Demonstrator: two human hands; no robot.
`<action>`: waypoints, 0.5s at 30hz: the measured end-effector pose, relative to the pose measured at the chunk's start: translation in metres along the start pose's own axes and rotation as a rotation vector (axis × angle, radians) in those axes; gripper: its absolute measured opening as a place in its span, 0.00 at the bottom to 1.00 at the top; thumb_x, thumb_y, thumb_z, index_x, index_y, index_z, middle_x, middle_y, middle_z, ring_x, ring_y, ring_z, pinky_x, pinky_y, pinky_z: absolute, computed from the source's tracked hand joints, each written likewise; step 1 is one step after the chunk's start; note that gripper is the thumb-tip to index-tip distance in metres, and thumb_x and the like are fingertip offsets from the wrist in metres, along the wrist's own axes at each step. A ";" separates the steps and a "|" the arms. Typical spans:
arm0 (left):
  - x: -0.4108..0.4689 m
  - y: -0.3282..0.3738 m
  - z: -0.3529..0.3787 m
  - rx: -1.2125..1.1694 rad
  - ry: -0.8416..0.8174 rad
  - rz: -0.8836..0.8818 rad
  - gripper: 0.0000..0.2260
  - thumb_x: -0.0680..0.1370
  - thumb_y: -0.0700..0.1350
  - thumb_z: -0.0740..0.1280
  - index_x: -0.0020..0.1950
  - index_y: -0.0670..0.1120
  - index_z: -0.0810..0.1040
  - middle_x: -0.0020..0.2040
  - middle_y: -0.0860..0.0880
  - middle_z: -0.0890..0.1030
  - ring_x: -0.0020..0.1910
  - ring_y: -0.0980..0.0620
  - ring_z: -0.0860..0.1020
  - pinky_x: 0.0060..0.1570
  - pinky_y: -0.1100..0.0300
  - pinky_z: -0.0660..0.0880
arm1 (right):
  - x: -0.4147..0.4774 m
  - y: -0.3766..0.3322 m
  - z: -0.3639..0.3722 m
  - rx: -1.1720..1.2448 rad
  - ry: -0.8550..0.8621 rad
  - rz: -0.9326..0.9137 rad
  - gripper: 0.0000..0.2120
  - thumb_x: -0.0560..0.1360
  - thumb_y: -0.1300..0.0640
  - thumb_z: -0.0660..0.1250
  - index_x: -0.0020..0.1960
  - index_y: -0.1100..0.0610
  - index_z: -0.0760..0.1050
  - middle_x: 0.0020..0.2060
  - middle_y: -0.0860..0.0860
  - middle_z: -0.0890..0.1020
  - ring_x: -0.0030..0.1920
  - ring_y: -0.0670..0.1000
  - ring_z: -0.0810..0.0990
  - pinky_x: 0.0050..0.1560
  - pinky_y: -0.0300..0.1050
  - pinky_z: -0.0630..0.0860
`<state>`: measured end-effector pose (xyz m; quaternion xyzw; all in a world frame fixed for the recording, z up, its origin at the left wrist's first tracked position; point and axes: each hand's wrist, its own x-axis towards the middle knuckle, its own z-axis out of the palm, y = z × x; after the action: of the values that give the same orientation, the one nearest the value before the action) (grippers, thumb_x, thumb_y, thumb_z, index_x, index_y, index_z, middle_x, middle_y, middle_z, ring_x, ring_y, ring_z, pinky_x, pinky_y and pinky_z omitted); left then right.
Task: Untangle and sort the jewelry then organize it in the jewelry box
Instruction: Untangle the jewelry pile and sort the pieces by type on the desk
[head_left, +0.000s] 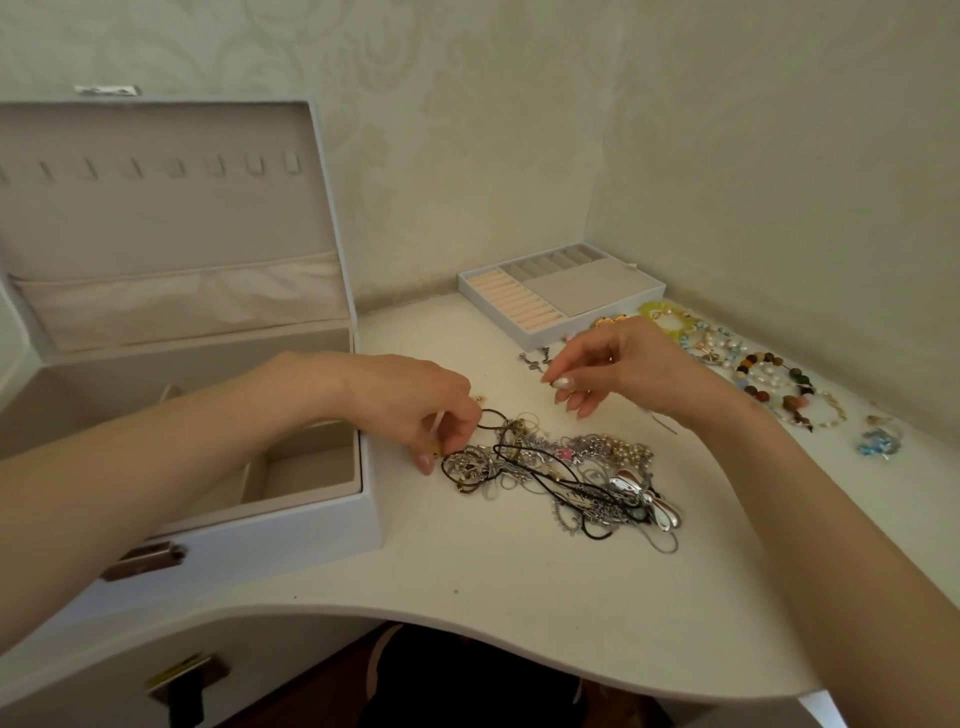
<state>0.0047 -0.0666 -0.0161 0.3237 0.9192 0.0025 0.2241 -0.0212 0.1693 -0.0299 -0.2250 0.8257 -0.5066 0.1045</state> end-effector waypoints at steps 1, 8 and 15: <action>0.000 0.000 0.001 0.003 0.005 0.001 0.10 0.71 0.46 0.73 0.43 0.54 0.72 0.44 0.57 0.70 0.43 0.59 0.72 0.40 0.69 0.65 | 0.000 0.000 0.000 -0.023 -0.006 -0.001 0.08 0.73 0.71 0.68 0.47 0.61 0.82 0.32 0.54 0.83 0.31 0.47 0.81 0.34 0.38 0.79; 0.001 -0.004 0.000 -0.067 0.114 -0.038 0.10 0.72 0.46 0.73 0.38 0.54 0.72 0.43 0.53 0.77 0.41 0.58 0.74 0.46 0.58 0.71 | 0.000 0.000 -0.006 0.068 0.040 0.062 0.09 0.72 0.72 0.67 0.48 0.64 0.82 0.36 0.58 0.83 0.34 0.48 0.83 0.39 0.39 0.82; 0.026 0.012 -0.025 -0.342 0.371 -0.068 0.09 0.73 0.43 0.72 0.41 0.50 0.72 0.36 0.54 0.79 0.34 0.61 0.77 0.34 0.69 0.72 | 0.001 0.002 -0.013 0.062 0.248 0.049 0.03 0.71 0.69 0.71 0.44 0.63 0.81 0.36 0.60 0.83 0.30 0.48 0.81 0.35 0.41 0.81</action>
<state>-0.0167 -0.0383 -0.0022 0.2439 0.9412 0.2097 0.1031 -0.0275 0.1794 -0.0254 -0.1369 0.8215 -0.5532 0.0208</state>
